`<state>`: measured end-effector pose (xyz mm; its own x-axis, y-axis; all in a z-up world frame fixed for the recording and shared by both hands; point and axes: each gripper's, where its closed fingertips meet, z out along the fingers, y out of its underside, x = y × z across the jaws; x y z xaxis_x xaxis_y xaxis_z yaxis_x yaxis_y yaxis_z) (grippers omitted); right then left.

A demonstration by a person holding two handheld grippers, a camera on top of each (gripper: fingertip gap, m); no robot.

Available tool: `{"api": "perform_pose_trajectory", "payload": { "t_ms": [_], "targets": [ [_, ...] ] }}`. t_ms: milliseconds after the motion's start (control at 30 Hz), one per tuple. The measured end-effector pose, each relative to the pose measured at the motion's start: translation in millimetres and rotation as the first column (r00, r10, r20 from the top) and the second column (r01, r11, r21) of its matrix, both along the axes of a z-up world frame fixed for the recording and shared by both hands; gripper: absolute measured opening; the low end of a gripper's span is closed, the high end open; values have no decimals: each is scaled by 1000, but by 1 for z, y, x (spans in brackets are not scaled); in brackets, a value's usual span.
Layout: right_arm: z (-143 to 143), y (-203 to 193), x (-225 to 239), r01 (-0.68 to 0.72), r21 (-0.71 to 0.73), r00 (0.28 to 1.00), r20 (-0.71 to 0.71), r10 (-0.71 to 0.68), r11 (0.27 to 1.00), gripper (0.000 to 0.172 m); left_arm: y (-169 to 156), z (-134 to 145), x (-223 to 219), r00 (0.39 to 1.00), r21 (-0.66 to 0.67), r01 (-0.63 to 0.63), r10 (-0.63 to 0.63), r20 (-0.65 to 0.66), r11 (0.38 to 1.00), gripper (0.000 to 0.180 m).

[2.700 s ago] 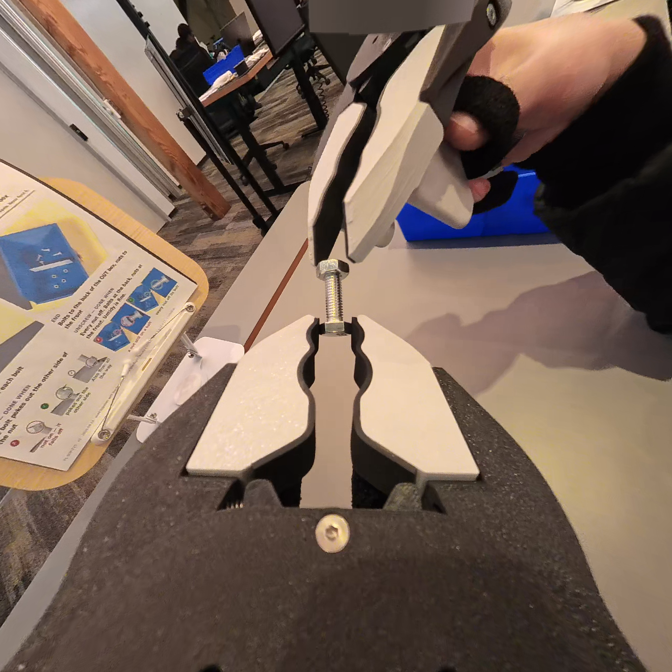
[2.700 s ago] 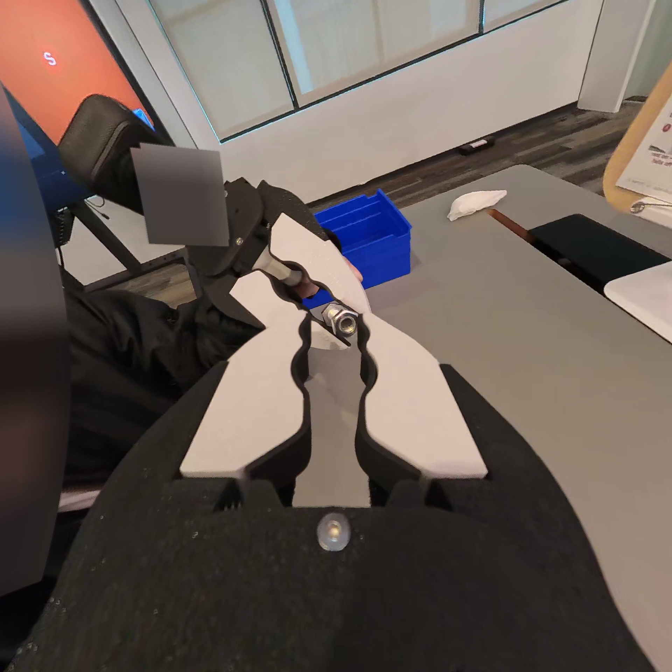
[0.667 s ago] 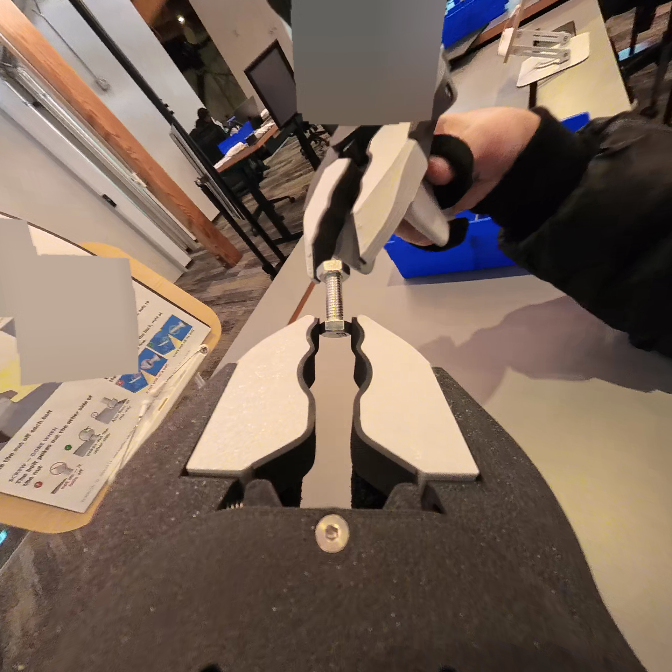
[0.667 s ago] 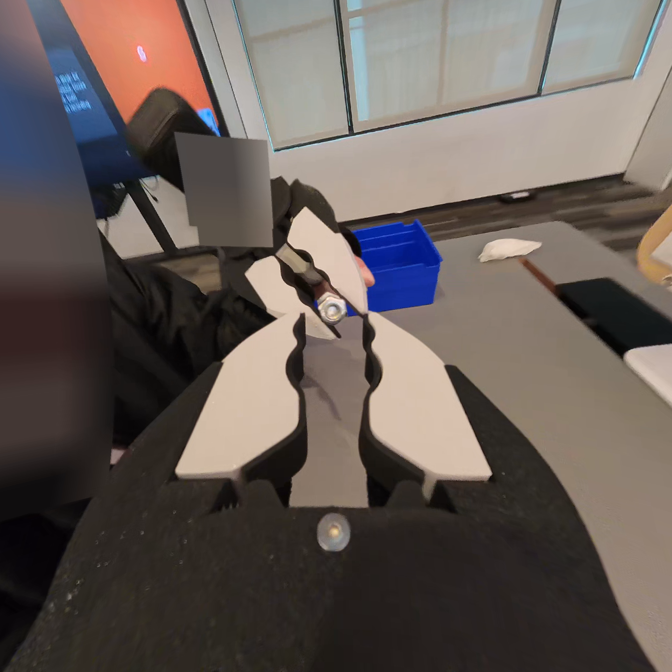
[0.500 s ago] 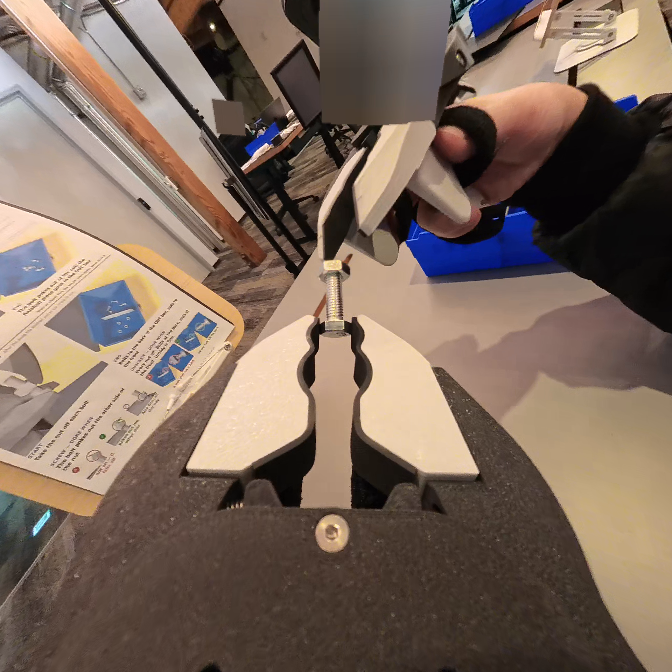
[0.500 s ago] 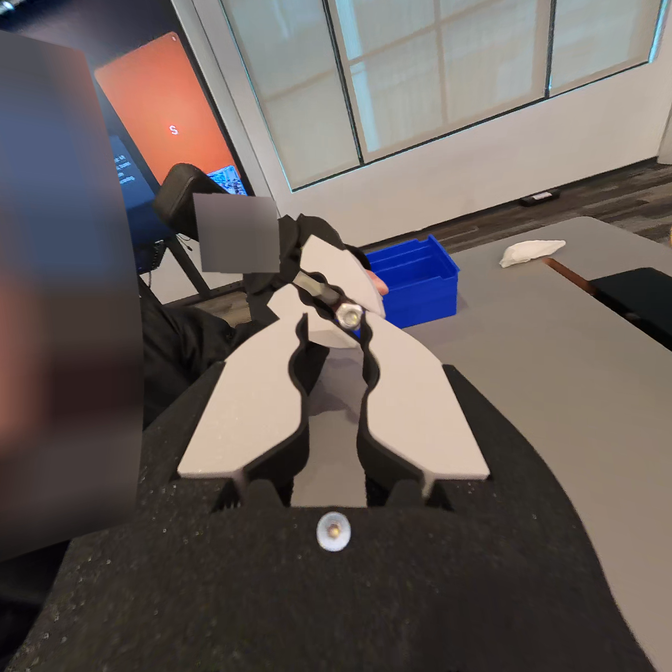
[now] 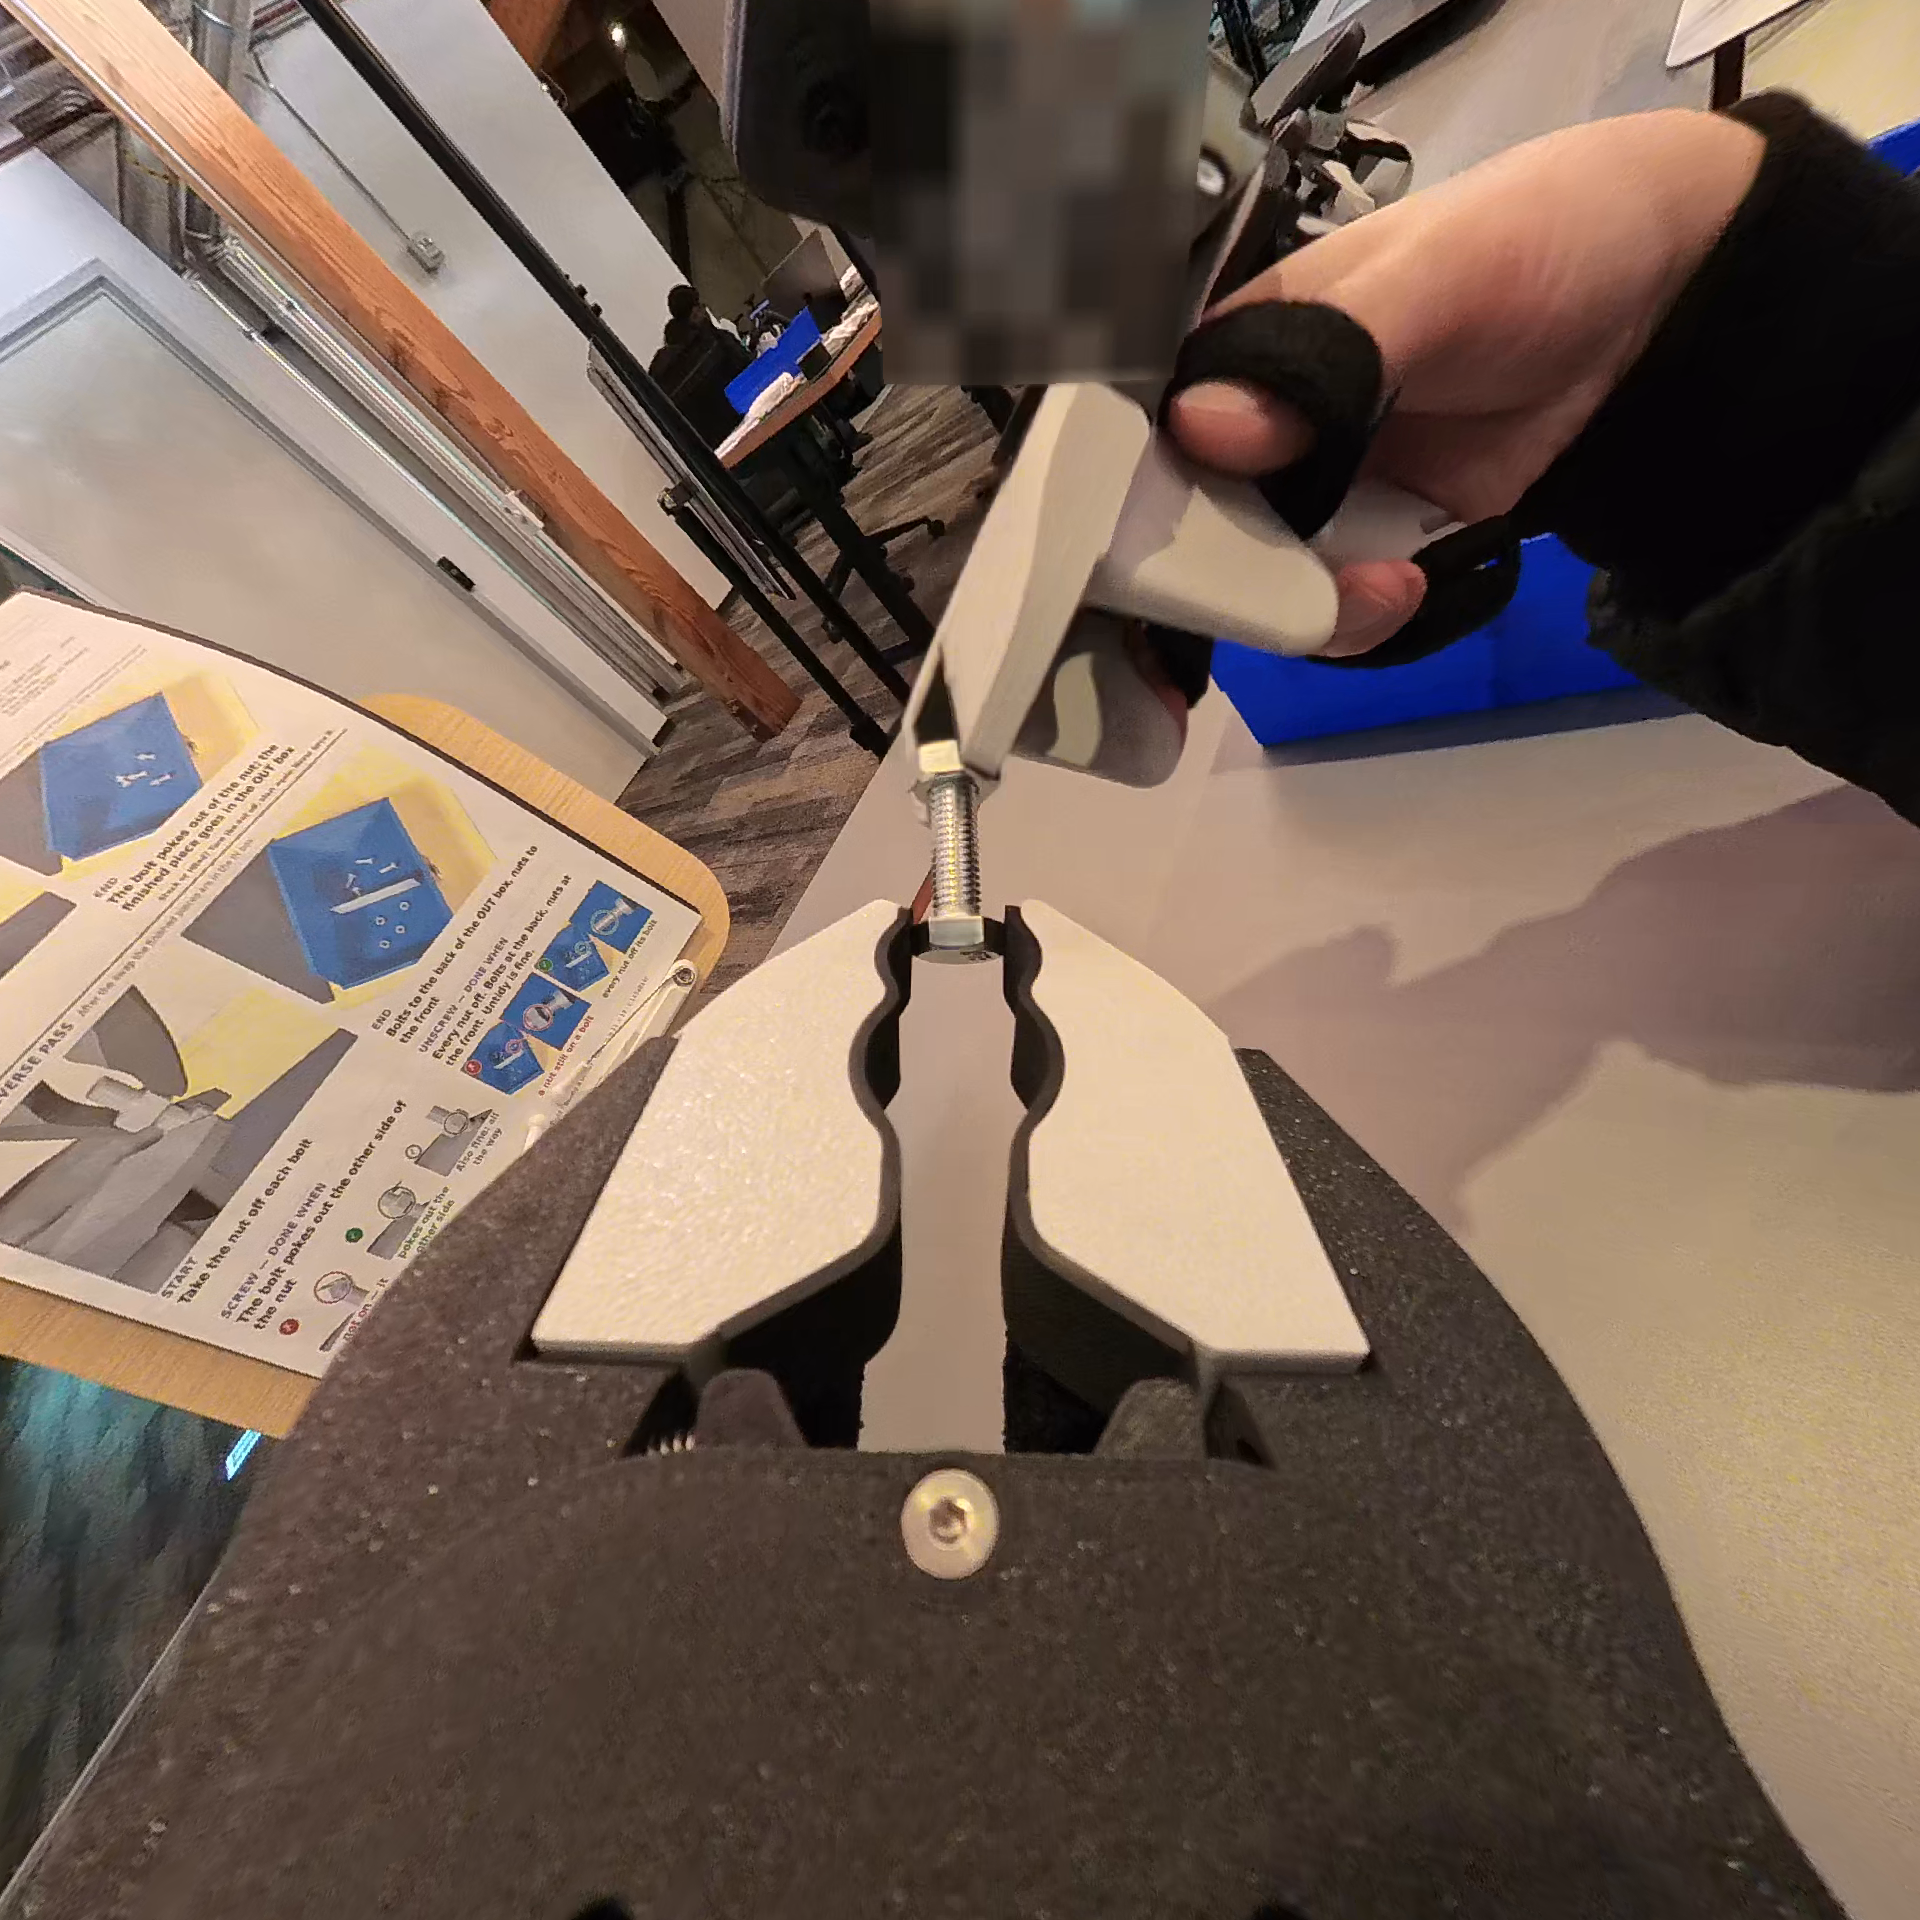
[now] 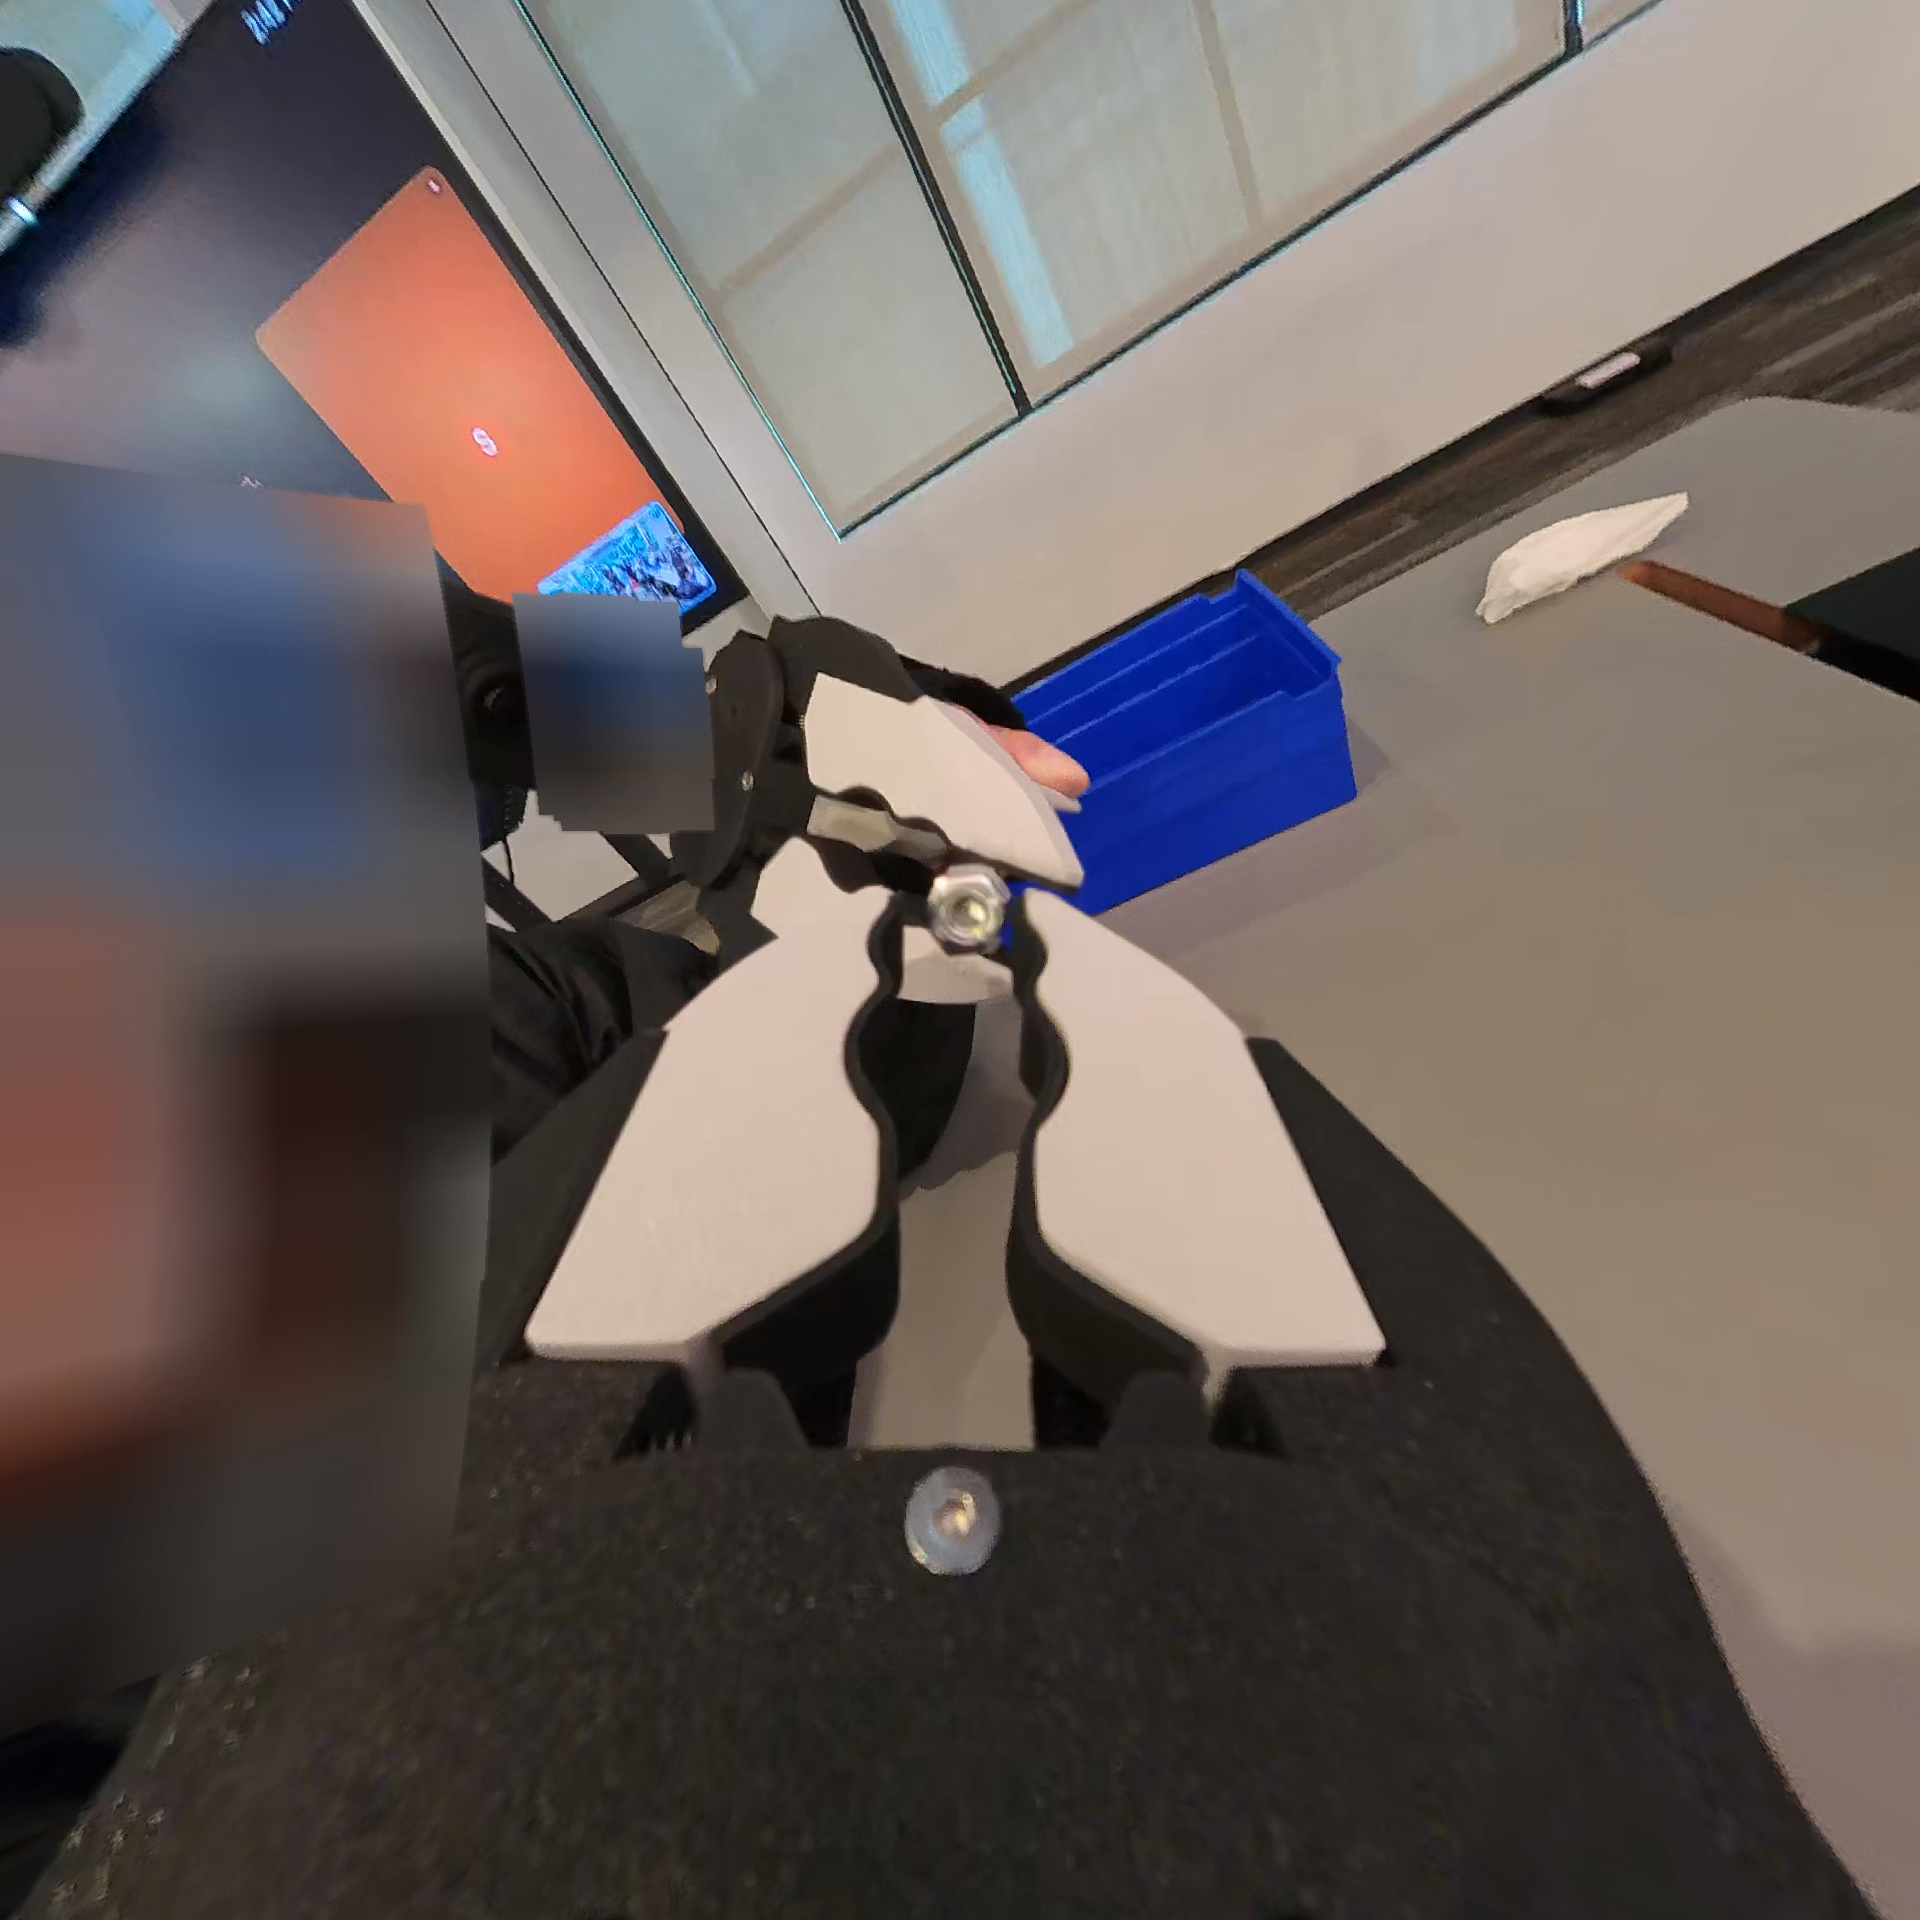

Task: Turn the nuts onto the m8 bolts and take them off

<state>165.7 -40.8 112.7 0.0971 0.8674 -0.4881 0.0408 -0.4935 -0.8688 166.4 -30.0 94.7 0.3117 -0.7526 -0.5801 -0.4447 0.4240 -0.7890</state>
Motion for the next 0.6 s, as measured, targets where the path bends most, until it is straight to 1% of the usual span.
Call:
{"api": "perform_pose_trajectory", "payload": {
  "t_ms": [33,133,233,300,333,400,433,467,500,567,600],
  "targets": [
    [-2,0,-1,3,9,1000,16,-4,1000,16,0,0,0,1000,-1,1,-1,-1,1000,17],
    [-2,-2,-1,-10,76,999,44,6,997,15,-3,-1,0,1000,-30,24,-24,-2,999,17],
    [-4,-9,0,-59,254,995,92,37,965,15,-12,-3,1,995,-109,95,-94,16,989,17],
    [-4,-15,0,-108,400,991,120,64,910,15,-20,-4,2,987,-182,159,-154,39,970,16],
    [-4,-19,0,-134,484,988,128,81,865,15,-25,-5,2,981,-217,196,-189,50,956,16],
    [-5,-25,0,-151,655,988,128,89,740,15,-33,-5,3,968,-270,250,-241,64,930,17],
    [-5,-26,0,-148,706,989,127,82,692,15,-35,-6,2,966,-284,260,-251,68,923,16],
    [-5,-27,0,-143,728,989,123,76,671,15,-36,-6,2,963,-291,268,-258,72,919,17],
    [-4,-26,0,-136,727,990,117,74,673,15,-35,-5,2,963,-292,270,-259,77,917,17],
    [0,-24,0,-116,681,993,89,76,723,17,-32,-4,1,968,-283,251,-239,78,926,17],
    [3,-22,0,-97,644,995,63,74,759,27,-29,-4,0,972,-270,234,-223,71,934,17]
  ]
}}
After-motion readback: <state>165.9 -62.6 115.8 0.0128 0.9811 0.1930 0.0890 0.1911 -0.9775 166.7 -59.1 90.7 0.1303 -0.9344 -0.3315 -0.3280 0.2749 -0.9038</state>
